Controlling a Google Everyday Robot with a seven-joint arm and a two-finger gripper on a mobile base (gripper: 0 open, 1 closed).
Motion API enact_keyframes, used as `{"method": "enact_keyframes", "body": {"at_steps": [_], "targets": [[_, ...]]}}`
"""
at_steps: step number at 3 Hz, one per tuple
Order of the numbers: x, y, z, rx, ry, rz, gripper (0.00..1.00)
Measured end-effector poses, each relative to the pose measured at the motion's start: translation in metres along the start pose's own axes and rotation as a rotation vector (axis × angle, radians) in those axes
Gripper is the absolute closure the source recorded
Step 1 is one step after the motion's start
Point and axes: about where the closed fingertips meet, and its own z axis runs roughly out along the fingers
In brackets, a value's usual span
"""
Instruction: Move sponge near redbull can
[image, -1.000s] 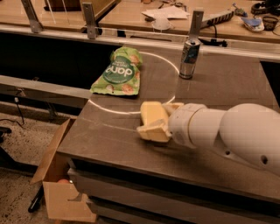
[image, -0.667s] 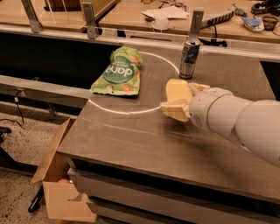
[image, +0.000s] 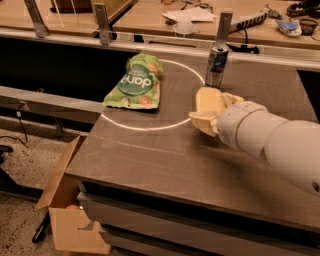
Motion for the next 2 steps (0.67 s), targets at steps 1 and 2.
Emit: {"method": "enact_keyframes", "body": {"at_steps": [1, 2], "targets": [[0.007, -0.047, 0.011, 0.129, -0.041, 0.023, 1.00], [0.007, -0.068, 0.025, 0.182, -0.058, 0.049, 1.00]]}}
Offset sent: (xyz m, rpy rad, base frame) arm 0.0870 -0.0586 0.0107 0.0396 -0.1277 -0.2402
